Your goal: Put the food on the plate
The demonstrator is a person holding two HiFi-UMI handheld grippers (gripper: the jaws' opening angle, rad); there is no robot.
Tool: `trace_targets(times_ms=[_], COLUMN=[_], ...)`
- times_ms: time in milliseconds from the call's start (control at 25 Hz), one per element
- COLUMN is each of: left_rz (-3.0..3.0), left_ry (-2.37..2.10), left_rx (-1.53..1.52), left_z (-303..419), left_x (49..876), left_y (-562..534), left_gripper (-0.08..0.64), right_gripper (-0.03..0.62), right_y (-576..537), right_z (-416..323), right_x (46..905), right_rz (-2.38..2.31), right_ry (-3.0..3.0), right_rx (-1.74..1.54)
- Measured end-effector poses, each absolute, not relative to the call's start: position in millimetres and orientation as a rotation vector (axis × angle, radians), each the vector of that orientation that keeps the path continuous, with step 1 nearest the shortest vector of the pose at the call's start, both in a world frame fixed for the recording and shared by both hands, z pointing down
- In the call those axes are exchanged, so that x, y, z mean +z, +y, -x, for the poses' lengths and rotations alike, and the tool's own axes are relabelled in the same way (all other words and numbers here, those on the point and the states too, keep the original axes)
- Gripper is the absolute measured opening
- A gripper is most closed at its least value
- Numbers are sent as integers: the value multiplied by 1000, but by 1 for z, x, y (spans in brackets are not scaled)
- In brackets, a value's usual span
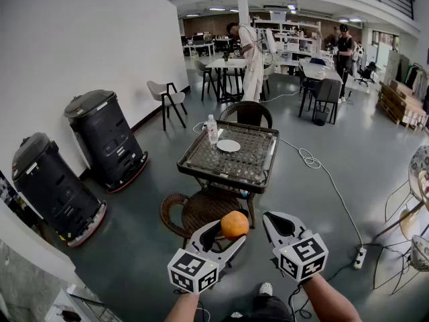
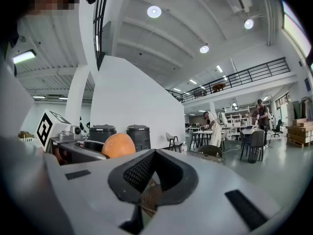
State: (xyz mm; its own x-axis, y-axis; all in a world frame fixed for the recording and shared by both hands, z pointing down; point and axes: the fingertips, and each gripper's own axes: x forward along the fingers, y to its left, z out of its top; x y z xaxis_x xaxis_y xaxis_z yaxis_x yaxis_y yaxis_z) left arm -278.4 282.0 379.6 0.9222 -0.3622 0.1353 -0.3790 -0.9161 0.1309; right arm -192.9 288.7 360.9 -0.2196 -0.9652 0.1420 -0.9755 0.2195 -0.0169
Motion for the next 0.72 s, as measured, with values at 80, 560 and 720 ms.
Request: trace_targets(times_ms=[80,560,720], left_rz=[-2927,-2921,-2916], left_ry=[-565,-576,-587], left_rx=[163,184,191], left_z=[276,254,243], left_x=[378,383,387], left_y=[282,275,264], left_gripper=[301,301,301], right_gripper=[5,5,5], right_y=[288,279,267], right_z=[190,165,152], right_x=[360,362,365], right_rz=[-1905,-1927,-1924], right_ry=[-2379,-2405,-2414], right_rx=[160,194,200])
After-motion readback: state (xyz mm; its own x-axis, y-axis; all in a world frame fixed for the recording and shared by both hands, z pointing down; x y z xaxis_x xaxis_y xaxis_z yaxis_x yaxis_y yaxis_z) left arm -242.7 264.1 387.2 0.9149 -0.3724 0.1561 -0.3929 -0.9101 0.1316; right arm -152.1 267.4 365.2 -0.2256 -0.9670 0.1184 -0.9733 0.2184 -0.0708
